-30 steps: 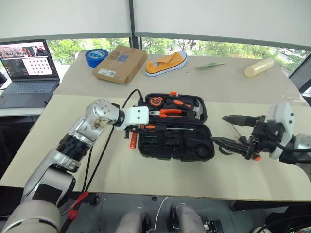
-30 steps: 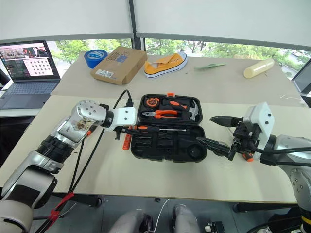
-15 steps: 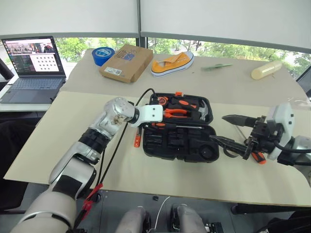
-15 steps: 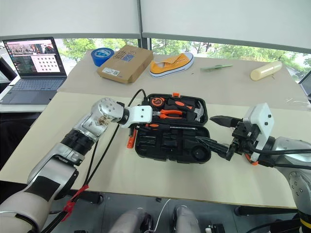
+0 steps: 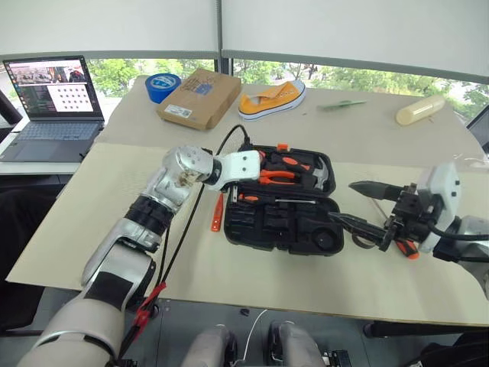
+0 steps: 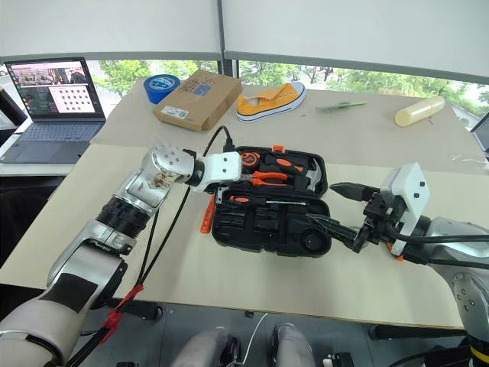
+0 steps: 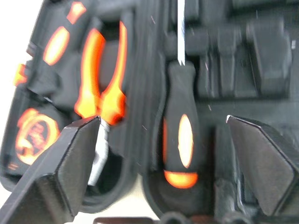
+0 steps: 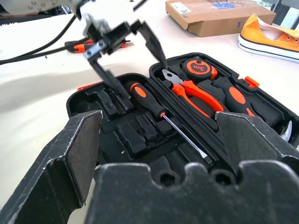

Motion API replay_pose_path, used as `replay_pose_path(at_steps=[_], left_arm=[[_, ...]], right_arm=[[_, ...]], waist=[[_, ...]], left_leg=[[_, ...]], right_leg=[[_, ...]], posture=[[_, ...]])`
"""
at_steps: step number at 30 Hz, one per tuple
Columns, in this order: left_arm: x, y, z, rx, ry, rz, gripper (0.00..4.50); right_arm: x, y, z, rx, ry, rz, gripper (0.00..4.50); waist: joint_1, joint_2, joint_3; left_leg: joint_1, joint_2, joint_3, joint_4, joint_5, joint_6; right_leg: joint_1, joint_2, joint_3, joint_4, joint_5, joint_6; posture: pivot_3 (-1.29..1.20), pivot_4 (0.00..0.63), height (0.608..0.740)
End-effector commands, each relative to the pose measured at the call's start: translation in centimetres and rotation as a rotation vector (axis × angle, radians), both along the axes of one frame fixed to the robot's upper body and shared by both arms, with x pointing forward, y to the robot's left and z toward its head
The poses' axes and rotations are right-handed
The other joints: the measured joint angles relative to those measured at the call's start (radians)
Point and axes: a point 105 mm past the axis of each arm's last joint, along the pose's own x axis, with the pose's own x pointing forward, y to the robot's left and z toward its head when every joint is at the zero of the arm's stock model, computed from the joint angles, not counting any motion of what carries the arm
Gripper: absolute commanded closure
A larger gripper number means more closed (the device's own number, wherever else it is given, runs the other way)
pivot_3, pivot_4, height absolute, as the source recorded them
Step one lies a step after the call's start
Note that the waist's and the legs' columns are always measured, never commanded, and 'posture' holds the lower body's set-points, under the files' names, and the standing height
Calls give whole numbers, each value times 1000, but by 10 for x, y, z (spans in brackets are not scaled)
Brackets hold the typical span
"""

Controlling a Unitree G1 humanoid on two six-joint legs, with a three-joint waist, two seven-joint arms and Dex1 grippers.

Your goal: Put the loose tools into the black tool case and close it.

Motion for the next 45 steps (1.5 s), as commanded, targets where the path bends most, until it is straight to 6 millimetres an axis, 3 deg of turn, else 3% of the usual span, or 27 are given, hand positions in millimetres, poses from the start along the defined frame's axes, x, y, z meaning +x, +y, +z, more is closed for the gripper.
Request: replay_pose_path(at_steps=[1,8,10,17,25,31,35,38,41,45], left_arm=[[-2,-10,12,-23,-42,-33,1255],[-1,-18,-5,-8,0,-38,3948],[-1,-22,-9,-4,6,-39,4477],[-2,-28,-33,76,16,-51,4477],[-2,-21,-58,190,-17,-79,4477],[1,-21,-59,186,-28,-78,4477],[8,-19,-30,38,-18,-30,4477],[9,-12,8,-190,11,-4,4477],[-3,12,51,-434,121,-9,3877],[-33,47,74,-554,337,-15,2381]], right_arm=[[-2,0,9,13,-39,1,0],[1,-3,10,13,-40,-5,0],[1,-3,9,13,-38,-8,0],[1,-5,7,20,-34,-25,0],[3,-9,2,17,-27,-44,0],[4,-13,-3,16,-21,-70,0],[6,-27,-7,-10,-23,-153,0],[5,-52,-11,-37,-19,-272,0],[-6,-87,-11,-41,-14,-426,0],[-36,-122,-12,-39,31,-551,0]], waist=[[0,0,0],[-1,0,0],[0,0,0],[0,0,0],[3,0,0],[4,0,0],[6,0,0],[3,0,0],[-1,0,0],[-7,2,0]], left_leg=[[0,0,0,0,0,0],[0,0,0,0,0,0],[0,0,0,0,0,0],[0,0,0,1,0,0],[1,0,0,1,0,0],[4,0,-1,1,-2,2],[3,0,-1,2,-3,4],[0,0,-1,2,-2,4],[-10,0,-1,5,-1,5],[-10,1,-1,4,0,5]], right_leg=[[0,0,0,0,0,0],[0,1,0,0,0,0],[0,0,0,0,0,0],[0,0,0,0,0,0],[2,0,0,0,0,0],[5,-1,0,0,0,0],[4,-1,0,0,0,1],[1,-1,0,1,0,1],[-10,0,0,3,1,0],[-10,4,-3,4,1,0]], posture=[[0,150,731],[0,150,731],[0,150,731],[0,150,731],[0,150,731],[0,150,731],[0,150,731],[0,150,731],[0,150,731],[0,150,731]])
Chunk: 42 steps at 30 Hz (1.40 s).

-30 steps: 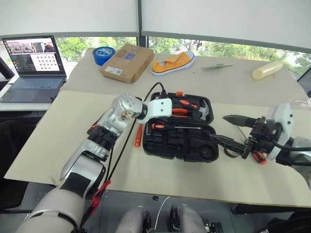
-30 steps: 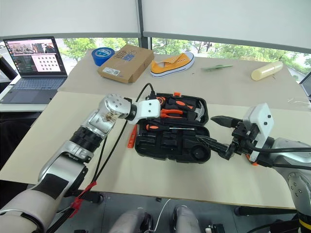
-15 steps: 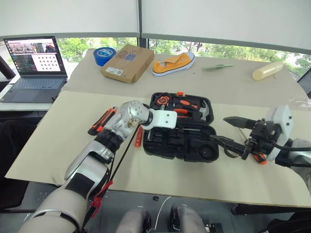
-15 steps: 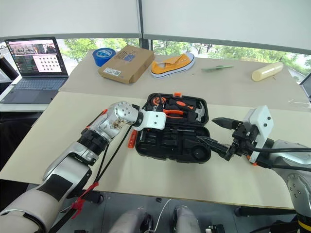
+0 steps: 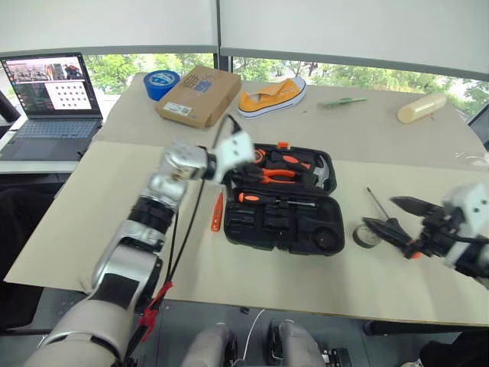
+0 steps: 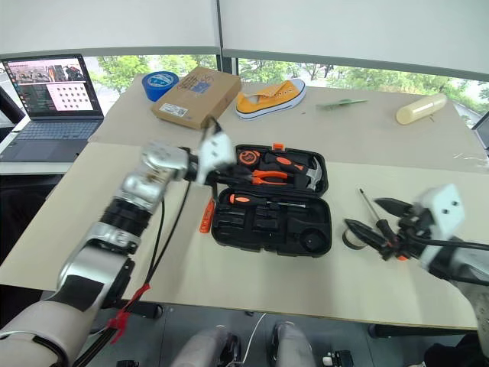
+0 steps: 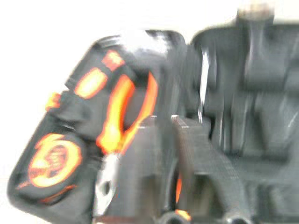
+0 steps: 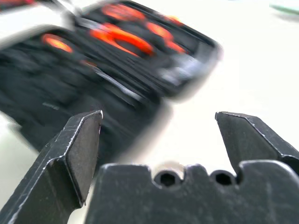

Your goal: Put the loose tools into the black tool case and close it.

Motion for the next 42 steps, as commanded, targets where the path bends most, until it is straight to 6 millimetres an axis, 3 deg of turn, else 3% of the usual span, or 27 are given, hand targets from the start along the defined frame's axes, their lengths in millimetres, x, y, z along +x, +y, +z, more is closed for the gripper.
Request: replay_pose_path(at_steps=[1,2,5,7,14,22,30,33,36,40,42], left_arm=[[-37,16,28,-130,136,-106,2029],[-48,20,30,-139,161,-136,1814],[-81,27,30,-123,235,-242,553],[-95,27,26,-93,259,-279,28],[-109,21,16,-30,256,-315,28],[-110,16,7,9,224,-294,28],[-111,17,6,28,209,-280,28],[-110,18,6,29,202,-268,0],[-109,19,5,33,204,-258,0],[-105,24,1,45,206,-227,0],[-104,26,0,51,204,-216,0]], right_arm=[[-26,-26,13,-10,-15,-95,0],[-32,-30,11,-12,1,-111,0],[-41,-39,5,-12,37,-156,0],[-42,-41,0,-2,51,-177,0],[-27,-39,-21,16,75,-203,0],[12,-29,-62,37,148,-190,0],[34,-45,-86,21,178,-242,0],[35,-45,-94,15,196,-221,678],[37,-45,-94,21,186,-206,1811],[38,-52,-77,34,128,-226,3215],[38,-54,-65,29,94,-213,3474]], waist=[[-2,1,0],[-4,1,0],[-9,3,1],[-14,3,1],[-21,4,1],[-24,6,1],[-24,8,2],[-25,8,2],[-26,9,2],[-26,9,2],[-26,10,3]], left_leg=[[1,1,0,0,0,0],[2,1,0,-1,0,0],[15,1,-2,-3,-2,-4],[16,1,-2,-4,-5,-10],[18,0,-2,-3,-5,-12],[18,1,-2,-4,-4,-13],[18,0,-2,-4,-4,-13],[18,1,-2,-4,-3,-13],[18,1,-2,-4,-3,-13],[18,1,-2,-4,-3,-13],[18,1,-2,-4,-3,-13]], right_leg=[[2,2,0,-1,0,0],[3,2,0,-2,0,0],[17,2,2,-6,-2,2],[18,2,5,-5,-5,7],[17,2,7,-2,-3,2],[16,3,7,-2,-3,1],[16,3,6,-2,-3,1],[16,3,6,-2,-3,1],[17,4,6,-2,-3,1],[17,4,6,-2,-3,1],[17,3,6,-2,-3,1]], posture=[[0,150,731],[0,150,731],[0,150,731],[0,150,731],[0,150,731],[0,150,731],[0,150,731],[0,150,731],[0,150,731],[0,150,731],[0,150,731]])
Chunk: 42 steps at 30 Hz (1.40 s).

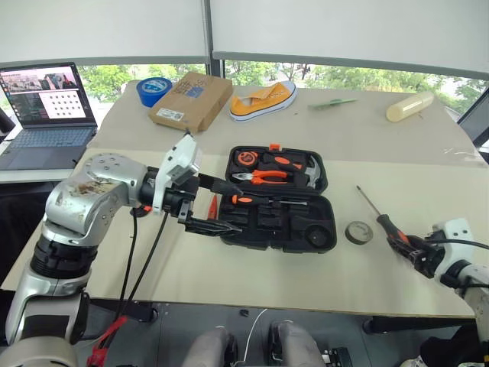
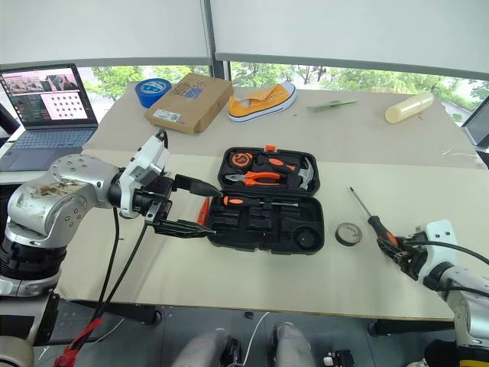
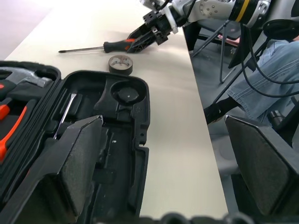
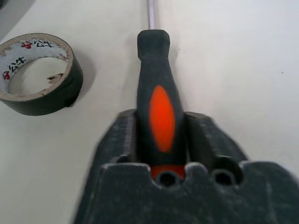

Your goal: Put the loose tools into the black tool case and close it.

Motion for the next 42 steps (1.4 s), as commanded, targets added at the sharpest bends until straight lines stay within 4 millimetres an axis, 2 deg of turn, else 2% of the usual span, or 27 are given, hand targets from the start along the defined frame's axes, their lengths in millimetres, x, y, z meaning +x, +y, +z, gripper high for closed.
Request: replay_pose_path(at_steps=[1,4,7,8,10,11,13,16,20,23,29,42], left_arm=[[1,5,4,11,-42,19,0],[3,9,2,23,-43,33,0],[4,13,0,36,-45,42,0],[4,14,0,38,-44,42,0],[1,15,-1,50,-36,35,0],[1,16,-2,55,-33,33,0],[1,17,-2,61,-29,36,0],[1,20,-4,70,-23,45,0],[0,27,-7,95,-11,55,0],[0,32,-8,107,-7,66,0],[1,34,-7,108,-15,84,0],[6,31,-5,98,-38,94,0]], right_arm=[[5,-8,47,-35,-136,31,3474],[11,1,77,-50,-195,138,3474],[19,23,105,-82,-233,308,3474],[21,34,114,-93,-245,374,3474],[24,83,134,-107,-256,659,3474],[22,103,138,-118,-244,776,3474],[21,124,135,-141,-213,909,3474],[23,142,121,-204,-160,1034,3474],[42,148,92,-362,-123,1108,3474],[60,147,85,-421,-128,1096,3474],[77,145,76,-479,-131,1104,3474],[85,149,60,-495,-129,1114,3474]], waist=[[0,1,0],[-2,8,4],[-8,9,5],[-10,9,5],[-17,10,5],[-24,10,6],[-23,9,6],[-7,8,7],[3,6,8],[1,5,10],[-4,4,11],[-22,4,11]], left_leg=[[0,0,0,0,0,0],[0,-1,0,0,0,0],[0,0,0,0,0,0],[0,1,0,0,0,0],[0,3,0,0,2,3],[0,3,0,0,4,6],[0,4,0,-1,5,5],[-2,5,-1,0,5,5],[-4,0,-2,1,5,5],[-4,-2,-2,1,5,5],[-4,-2,-4,0,5,5],[-3,0,-5,0,5,5]], right_leg=[[0,0,0,0,0,0],[0,-1,0,0,0,0],[0,0,1,0,0,0],[-1,1,0,0,0,0],[-1,2,0,0,0,0],[-1,2,0,0,0,0],[-2,3,0,0,0,0],[-2,3,-2,0,0,-1],[-2,-1,-1,-1,0,-1],[-2,-3,0,0,0,-1],[-2,-1,-2,-1,0,-1],[-1,1,-3,0,0,-2]], posture=[[0,150,731],[0,150,731],[0,150,731],[0,150,731],[0,150,731],[0,150,731],[0,150,731],[0,150,731],[0,150,731],[0,150,731],[0,150,731],[0,150,731]])
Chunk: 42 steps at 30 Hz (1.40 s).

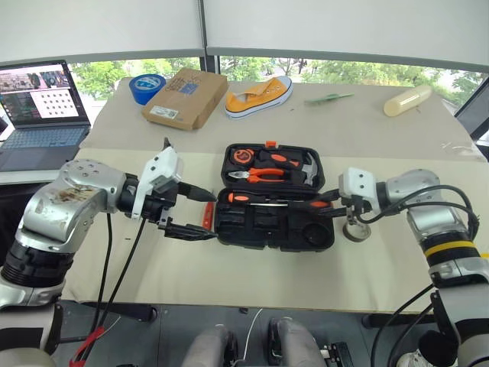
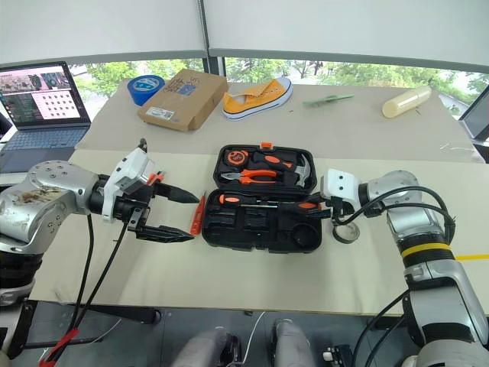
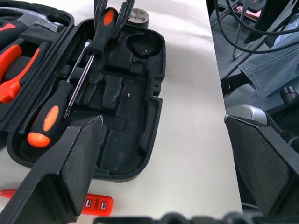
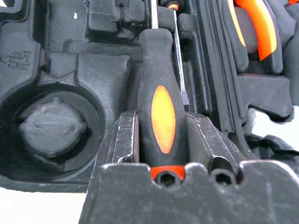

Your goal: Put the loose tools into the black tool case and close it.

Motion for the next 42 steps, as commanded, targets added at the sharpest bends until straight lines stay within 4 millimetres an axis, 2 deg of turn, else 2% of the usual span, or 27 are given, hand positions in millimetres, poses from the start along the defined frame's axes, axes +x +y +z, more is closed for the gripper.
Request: replay_pose_path(at_steps=[1,3,4,11,13,14,17,26,32,34,36,37,42], left_arm=[[1,-2,10,-11,-57,-10,0],[1,-3,10,-13,-61,-9,0],[2,-3,10,-14,-64,-8,0],[6,-1,11,-14,-75,-3,0],[7,-2,11,-14,-77,-2,0],[7,-2,11,-14,-78,-2,0],[7,-3,10,-14,-78,-5,0],[12,-3,7,-5,-85,-3,0],[13,-4,7,-4,-92,-7,0],[13,-4,7,-4,-95,-6,0],[13,-4,6,-3,-97,-3,0],[13,-3,6,-3,-98,-1,0],[12,0,4,-2,-99,10,0]], right_arm=[[2,-2,2,-3,-25,-8,3474],[2,-1,1,-3,-37,-5,3474],[3,1,3,13,-47,-5,2668],[2,16,34,173,-67,-10,338],[3,20,42,239,-51,-34,338],[3,23,44,269,-37,-45,494],[2,30,45,317,-5,-58,1453],[-4,53,17,259,32,-41,4488],[-7,62,-12,124,54,-52,4488],[-6,61,-28,45,54,-75,4488],[-6,59,-34,5,52,-87,4488],[-6,58,-34,6,45,-91,4488],[-8,65,-4,159,30,-91,4488]], waist=[[0,0,0],[0,0,0],[0,0,0],[-1,0,0],[-1,0,0],[0,0,0],[0,0,0],[-2,0,0],[-1,0,0],[-2,0,0],[-3,0,0],[-3,0,0],[-2,-1,0]], left_leg=[[0,0,0,0,0,0],[0,0,0,0,0,0],[0,0,0,0,0,0],[0,0,0,0,0,0],[0,0,0,0,0,0],[0,0,0,0,0,0],[0,0,0,0,0,0],[0,0,0,0,0,0],[0,0,0,0,0,0],[0,0,0,0,0,-1],[1,0,0,0,-1,-2],[2,0,0,0,-1,-3],[2,0,0,0,-3,-8]], right_leg=[[0,0,0,0,0,0],[0,0,0,0,0,0],[0,0,0,0,0,0],[0,0,0,0,0,-1],[0,0,0,0,0,-1],[0,0,0,0,0,-1],[0,0,0,0,0,-1],[0,1,0,1,0,-1],[-1,1,0,1,0,-1],[0,1,0,1,0,-1],[1,1,0,1,0,-1],[1,1,0,1,0,-1],[1,1,0,2,0,-1]], posture=[[0,150,731],[0,150,731],[0,150,731],[0,150,731],[0,150,731],[0,150,731],[0,150,731],[0,150,731],[0,150,731],[0,150,731],[0,150,731],[0,150,731],[0,150,731]])
